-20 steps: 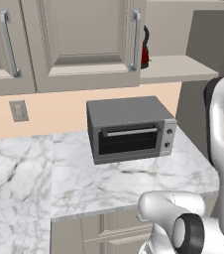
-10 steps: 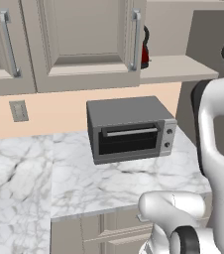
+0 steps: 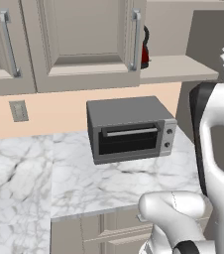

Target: Open the cabinet, pick the kettle from the cabinet, and place it in the sink.

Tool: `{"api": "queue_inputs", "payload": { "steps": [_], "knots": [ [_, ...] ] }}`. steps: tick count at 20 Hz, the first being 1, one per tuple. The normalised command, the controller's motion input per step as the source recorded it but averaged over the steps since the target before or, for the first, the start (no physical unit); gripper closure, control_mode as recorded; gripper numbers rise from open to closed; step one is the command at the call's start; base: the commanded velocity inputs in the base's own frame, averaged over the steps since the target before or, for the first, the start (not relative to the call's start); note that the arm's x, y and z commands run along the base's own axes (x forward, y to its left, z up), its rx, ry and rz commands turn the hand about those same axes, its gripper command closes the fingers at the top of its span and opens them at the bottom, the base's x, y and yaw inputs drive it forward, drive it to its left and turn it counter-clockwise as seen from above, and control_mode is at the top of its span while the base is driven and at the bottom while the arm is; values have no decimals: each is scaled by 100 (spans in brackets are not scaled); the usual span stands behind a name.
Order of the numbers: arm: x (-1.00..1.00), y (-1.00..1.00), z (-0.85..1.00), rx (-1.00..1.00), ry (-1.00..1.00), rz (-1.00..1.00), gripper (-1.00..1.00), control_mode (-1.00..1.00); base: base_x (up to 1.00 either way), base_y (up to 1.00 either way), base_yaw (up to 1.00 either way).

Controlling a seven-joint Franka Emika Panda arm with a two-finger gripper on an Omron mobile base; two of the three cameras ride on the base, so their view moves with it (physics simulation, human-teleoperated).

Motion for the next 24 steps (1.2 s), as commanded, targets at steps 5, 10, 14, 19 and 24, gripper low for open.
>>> {"api": "queue_inputs", "payload": {
  "steps": [5,10,14,19,24],
  "knots": [
    [-11,56,8,-12,2,50,-100,-100,0,0,0],
    [0,59,1,-11,-2,39,-100,-100,0,0,0],
    [4,60,4,-9,0,31,-100,-100,0,0,0],
    [10,59,6,-4,2,26,-100,-100,0,0,0],
    [22,50,19,-6,1,22,-100,-100,0,0,0]
  ]
}}
